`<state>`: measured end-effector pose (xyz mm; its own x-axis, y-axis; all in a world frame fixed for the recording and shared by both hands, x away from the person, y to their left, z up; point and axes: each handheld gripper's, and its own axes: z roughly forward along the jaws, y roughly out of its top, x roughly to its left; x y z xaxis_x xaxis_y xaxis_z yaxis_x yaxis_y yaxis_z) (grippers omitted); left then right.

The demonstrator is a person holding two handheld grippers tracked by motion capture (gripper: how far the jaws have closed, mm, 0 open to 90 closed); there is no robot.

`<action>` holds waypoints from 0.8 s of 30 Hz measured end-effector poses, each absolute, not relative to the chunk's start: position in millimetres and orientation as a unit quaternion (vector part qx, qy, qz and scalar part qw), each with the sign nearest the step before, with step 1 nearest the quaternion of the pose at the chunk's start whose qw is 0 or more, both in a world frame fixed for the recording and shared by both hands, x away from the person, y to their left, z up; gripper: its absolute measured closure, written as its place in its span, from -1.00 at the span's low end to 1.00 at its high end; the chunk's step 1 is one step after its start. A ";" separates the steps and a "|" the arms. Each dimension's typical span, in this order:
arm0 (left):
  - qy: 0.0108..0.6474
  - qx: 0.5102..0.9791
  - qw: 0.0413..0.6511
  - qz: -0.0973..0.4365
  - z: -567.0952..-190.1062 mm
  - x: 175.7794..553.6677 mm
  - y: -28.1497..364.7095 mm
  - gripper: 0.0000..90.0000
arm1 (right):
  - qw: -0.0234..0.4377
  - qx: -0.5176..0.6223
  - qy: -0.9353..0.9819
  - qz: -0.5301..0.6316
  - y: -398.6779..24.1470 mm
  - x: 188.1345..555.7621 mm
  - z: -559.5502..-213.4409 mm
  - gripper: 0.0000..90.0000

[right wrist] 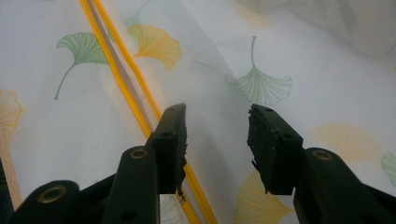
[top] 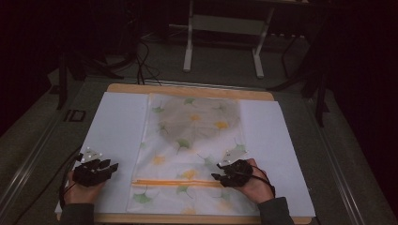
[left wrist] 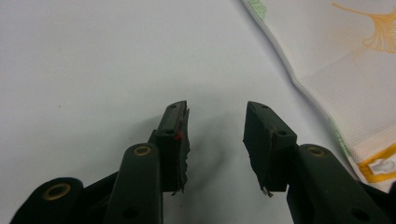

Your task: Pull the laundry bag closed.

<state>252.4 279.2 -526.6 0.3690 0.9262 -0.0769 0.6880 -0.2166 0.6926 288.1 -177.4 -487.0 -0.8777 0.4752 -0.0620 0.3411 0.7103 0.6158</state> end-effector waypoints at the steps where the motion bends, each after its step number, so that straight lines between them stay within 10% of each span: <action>1: 0.531 0.759 0.330 0.180 -526.5 252.5 279.1 0.34 | 0.107 0.219 0.920 0.308 -175.5 288.2 -486.9 0.26; 24: 0.532 0.757 0.334 0.181 -524.2 251.2 281.6 0.30 | 0.098 0.169 0.934 0.299 -141.8 288.2 -483.3 0.23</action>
